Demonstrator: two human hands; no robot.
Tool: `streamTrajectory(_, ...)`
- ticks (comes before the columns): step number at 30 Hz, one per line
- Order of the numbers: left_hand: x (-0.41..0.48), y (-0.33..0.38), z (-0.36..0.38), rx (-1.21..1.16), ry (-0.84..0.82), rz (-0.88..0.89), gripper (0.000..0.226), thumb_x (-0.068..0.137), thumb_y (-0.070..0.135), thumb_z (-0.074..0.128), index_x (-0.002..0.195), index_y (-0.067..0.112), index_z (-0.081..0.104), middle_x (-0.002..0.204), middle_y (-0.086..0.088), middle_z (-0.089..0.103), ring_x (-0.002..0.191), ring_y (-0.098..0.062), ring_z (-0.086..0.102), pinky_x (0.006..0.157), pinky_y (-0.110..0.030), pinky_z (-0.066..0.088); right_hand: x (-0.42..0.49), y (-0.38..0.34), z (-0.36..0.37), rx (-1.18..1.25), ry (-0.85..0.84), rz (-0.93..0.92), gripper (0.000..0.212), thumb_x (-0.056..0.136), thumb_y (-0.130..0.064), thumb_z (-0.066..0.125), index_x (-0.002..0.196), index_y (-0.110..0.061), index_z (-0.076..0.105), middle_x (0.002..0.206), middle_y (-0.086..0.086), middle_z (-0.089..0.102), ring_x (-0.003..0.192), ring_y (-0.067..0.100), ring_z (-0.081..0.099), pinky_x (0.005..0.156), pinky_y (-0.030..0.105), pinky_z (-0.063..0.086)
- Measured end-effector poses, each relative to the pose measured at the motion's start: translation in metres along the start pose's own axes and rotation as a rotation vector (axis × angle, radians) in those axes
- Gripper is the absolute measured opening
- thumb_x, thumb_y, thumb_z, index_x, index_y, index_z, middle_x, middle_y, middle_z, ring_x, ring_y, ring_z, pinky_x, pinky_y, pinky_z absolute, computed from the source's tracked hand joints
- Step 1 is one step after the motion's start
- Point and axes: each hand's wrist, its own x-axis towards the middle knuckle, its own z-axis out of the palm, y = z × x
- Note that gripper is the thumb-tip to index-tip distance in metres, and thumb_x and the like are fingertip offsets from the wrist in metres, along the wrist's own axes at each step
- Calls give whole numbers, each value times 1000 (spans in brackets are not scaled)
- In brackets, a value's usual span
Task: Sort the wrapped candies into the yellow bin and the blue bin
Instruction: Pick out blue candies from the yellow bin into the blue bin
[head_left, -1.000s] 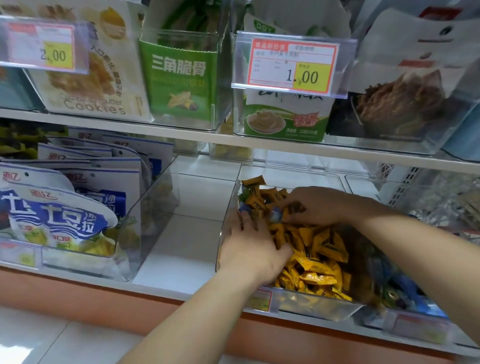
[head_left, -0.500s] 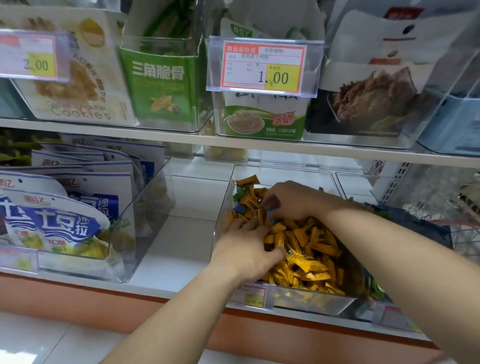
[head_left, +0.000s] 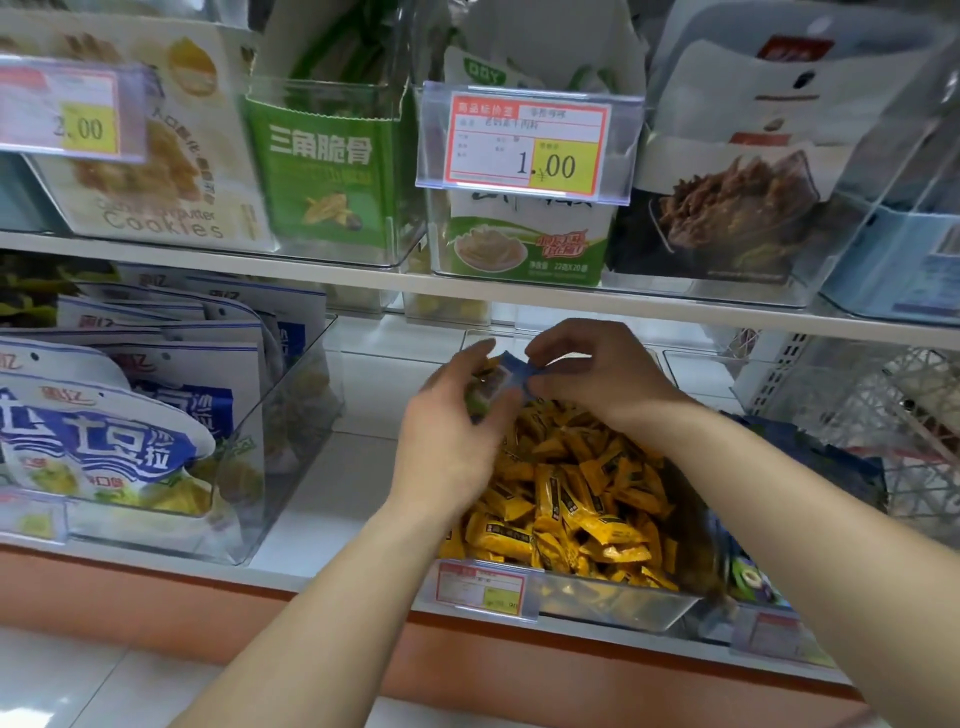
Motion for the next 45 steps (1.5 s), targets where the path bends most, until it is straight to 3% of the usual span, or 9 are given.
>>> streamTrajectory(4, 7, -11, -27, 85, 121, -61, 21, 91, 24, 66, 109, 36, 65, 87, 23, 64, 81, 14, 58, 64, 0, 40, 16, 5, 27, -81, 9, 4, 16, 82, -9, 77, 94, -20, 75, 91, -8, 75, 88, 5, 70, 80, 25, 56)
streamTrajectory(11, 5, -33, -60, 85, 207, -187, 25, 90, 21, 67, 111, 33, 62, 92, 21, 60, 81, 16, 56, 63, 3, 37, 51, 43, 68, -627, -505, 147, 33, 97, -18, 56, 128, -27, 64, 135, -2, 60, 119, 13, 54, 97, 28, 40)
streamTrajectory(15, 4, -36, -60, 73, 176, -184, 24, 90, 19, 67, 107, 34, 61, 91, 25, 58, 83, 23, 52, 63, 5, 35, 63, 58, 74, -738, -514, 214, 47, 94, -28, 62, 140, -28, 51, 139, 1, 52, 125, 23, 50, 92, 30, 39)
streamTrajectory(21, 5, -37, -56, 44, 138, -197, 24, 90, 25, 69, 108, 36, 60, 91, 25, 58, 81, 20, 55, 62, 4, 37, 64, 56, 70, -891, -432, -11, 15, 92, -30, 66, 104, -29, 74, 107, -9, 65, 103, 15, 60, 76, 26, 41)
streamTrajectory(26, 6, -31, -54, -37, 164, -203, 25, 89, 33, 70, 113, 35, 61, 97, 18, 65, 90, -9, 65, 69, -20, 53, 40, 33, 49, -539, -82, -24, 12, 95, -20, 60, 96, -28, 69, 102, -11, 62, 97, 11, 60, 83, 31, 46)
streamTrajectory(30, 3, -9, -41, -148, 88, -169, 26, 89, 30, 72, 111, 33, 59, 103, 17, 64, 101, -3, 60, 88, -42, 57, 2, 4, 31, 58, 15, 291, 14, 103, -16, 49, 97, -21, 60, 110, 7, 67, 92, 24, 72, 79, 42, 61)
streamTrajectory(37, -14, 26, 9, -230, -150, -103, 27, 82, 23, 79, 106, 26, 67, 97, 18, 68, 93, 5, 63, 79, -12, 49, -70, -26, 15, 626, 169, 419, 22, 104, -20, 47, 117, -12, 62, 112, 15, 69, 93, 32, 73, 66, 43, 61)
streamTrajectory(43, -24, 40, 34, -76, -273, 12, 12, 80, 44, 77, 88, 44, 68, 92, 23, 70, 92, 7, 62, 74, -10, 46, -109, -13, -6, 521, 240, 371, 21, 98, -21, 61, 118, -16, 65, 117, 11, 68, 96, 25, 71, 68, 34, 58)
streamTrajectory(45, -25, 42, 40, -11, -321, 37, 16, 84, 50, 71, 99, 47, 68, 101, 25, 69, 97, 7, 60, 76, -6, 42, -112, -7, -22, 469, 297, 351, 17, 97, -20, 63, 113, -20, 67, 117, 12, 66, 94, 25, 71, 67, 34, 58)
